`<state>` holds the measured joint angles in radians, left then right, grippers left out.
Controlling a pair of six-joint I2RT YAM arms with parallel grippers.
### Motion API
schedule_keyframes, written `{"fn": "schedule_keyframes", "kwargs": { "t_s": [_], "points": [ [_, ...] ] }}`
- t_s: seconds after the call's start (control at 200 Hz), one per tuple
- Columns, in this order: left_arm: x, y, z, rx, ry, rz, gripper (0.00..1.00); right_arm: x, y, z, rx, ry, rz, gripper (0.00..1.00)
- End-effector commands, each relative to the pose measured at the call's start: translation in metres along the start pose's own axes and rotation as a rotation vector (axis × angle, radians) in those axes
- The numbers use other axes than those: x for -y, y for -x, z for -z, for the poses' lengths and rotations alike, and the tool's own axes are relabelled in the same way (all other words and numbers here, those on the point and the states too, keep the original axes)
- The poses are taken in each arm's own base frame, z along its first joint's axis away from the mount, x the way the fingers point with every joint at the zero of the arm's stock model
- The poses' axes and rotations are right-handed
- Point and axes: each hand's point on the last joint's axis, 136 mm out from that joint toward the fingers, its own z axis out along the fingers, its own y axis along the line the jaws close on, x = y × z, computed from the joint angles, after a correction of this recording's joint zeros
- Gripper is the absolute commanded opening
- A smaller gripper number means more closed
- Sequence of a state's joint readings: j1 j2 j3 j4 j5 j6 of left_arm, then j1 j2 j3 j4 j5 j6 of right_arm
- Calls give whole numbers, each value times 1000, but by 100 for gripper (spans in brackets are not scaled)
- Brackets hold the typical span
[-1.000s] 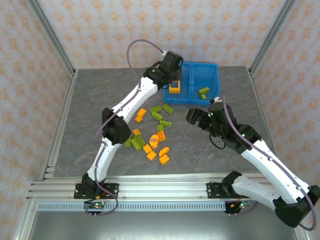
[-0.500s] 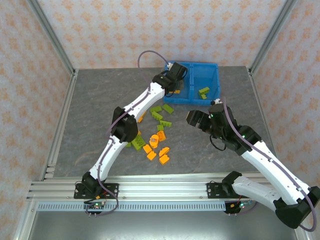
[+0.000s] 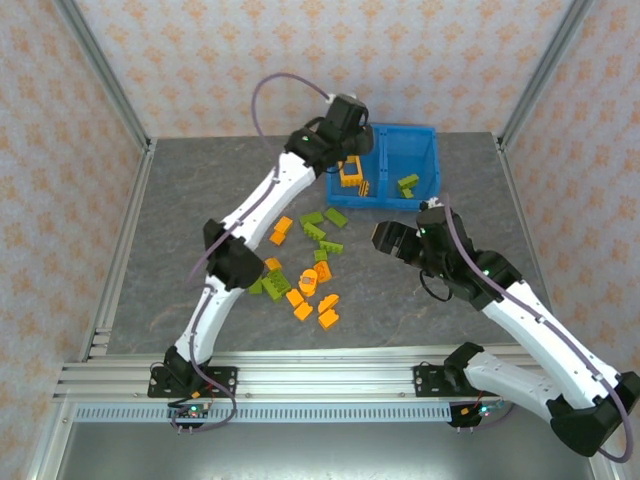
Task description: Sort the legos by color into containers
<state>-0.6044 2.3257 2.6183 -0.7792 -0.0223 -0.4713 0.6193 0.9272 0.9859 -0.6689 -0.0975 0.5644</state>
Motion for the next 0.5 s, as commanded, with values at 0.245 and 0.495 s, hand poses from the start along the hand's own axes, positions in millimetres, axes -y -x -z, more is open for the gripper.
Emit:
{"fn": "schedule_keyframes", "kwargs": {
  "t_s": [0.245,0.495],
  "points": [
    [-41,21,245,134,-50,-368,52,-28,-42,-70,-336,-18,487,89],
    [-97,-94,311,-29,-150,-685,82,-23,-58,-150,-483,-100,805,86]
  ]
}}
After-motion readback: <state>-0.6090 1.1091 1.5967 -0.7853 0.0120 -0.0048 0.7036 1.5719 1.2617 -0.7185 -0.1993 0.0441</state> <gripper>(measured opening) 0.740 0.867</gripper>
